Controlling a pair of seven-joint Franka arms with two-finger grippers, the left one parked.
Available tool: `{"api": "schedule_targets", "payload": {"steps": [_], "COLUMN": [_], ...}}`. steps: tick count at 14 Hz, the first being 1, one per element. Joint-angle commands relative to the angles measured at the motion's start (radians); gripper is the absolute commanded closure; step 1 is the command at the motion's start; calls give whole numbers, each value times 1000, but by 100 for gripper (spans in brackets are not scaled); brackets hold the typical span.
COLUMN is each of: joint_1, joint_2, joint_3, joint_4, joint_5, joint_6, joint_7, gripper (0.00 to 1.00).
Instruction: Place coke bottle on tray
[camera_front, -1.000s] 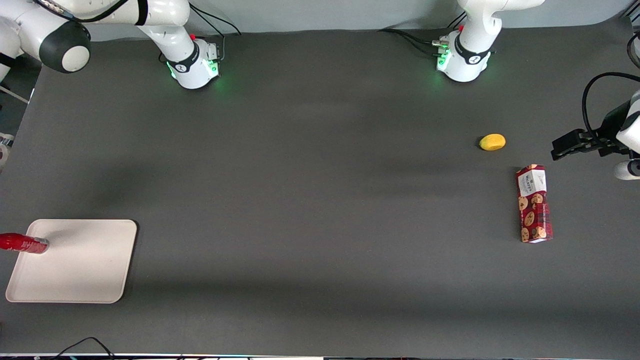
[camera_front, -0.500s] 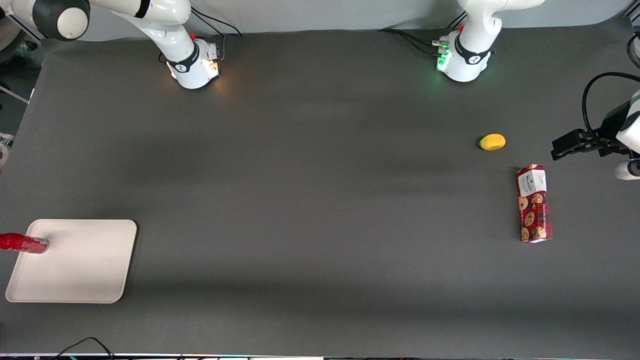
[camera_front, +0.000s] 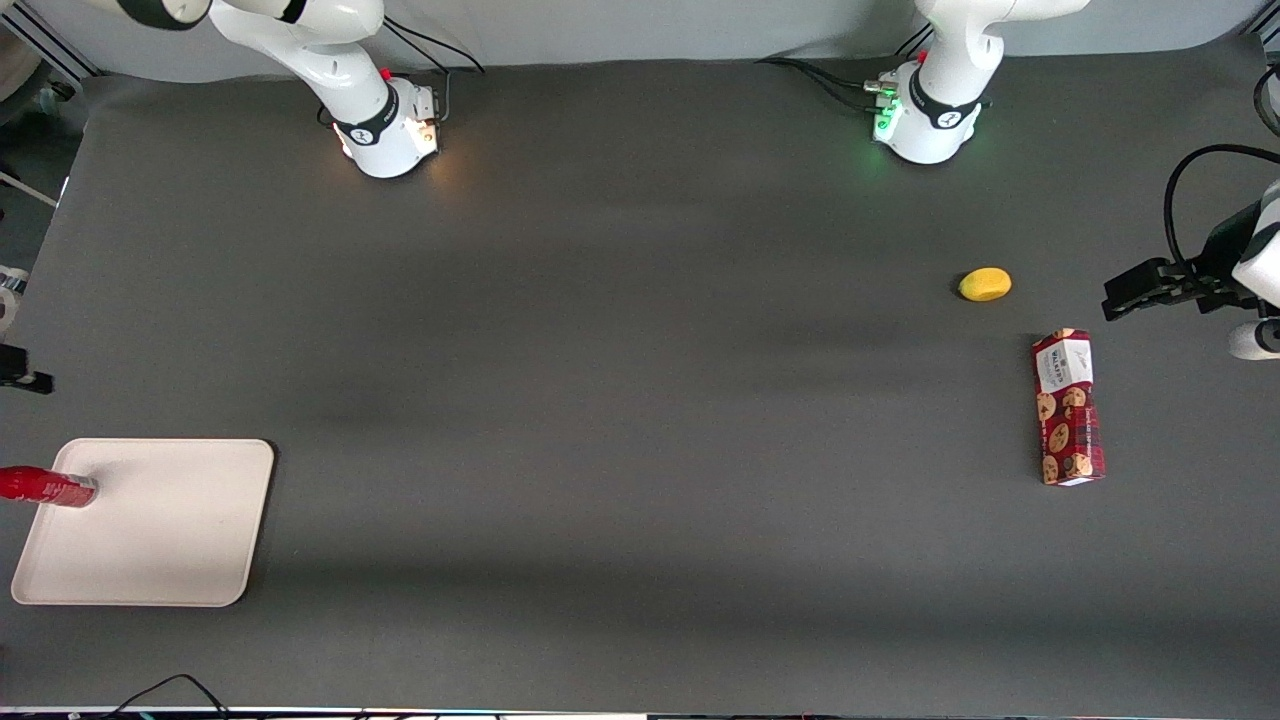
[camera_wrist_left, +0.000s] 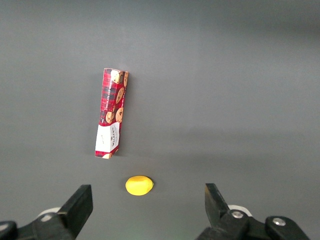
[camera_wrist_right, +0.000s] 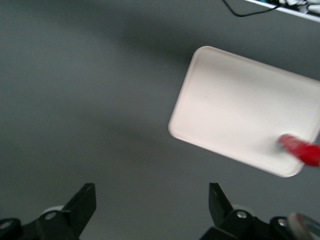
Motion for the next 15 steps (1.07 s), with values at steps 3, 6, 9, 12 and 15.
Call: {"api": "schedule_targets", "payload": {"steps": [3,6,9,12,15], "joint_1": [54,43,7,2,-32], "joint_2": [-303,-434,-535,-559,-566], "joint_3": [225,325,407,413,396], "joint_4": [-343,-519,-662,-693,-689], "joint_5": [-141,-192,-257,-260,-257], "joint_6": [101,194,254,279,274], "joint_7": [382,496,547,621,685], "gripper": [0,0,0,0,0]}}
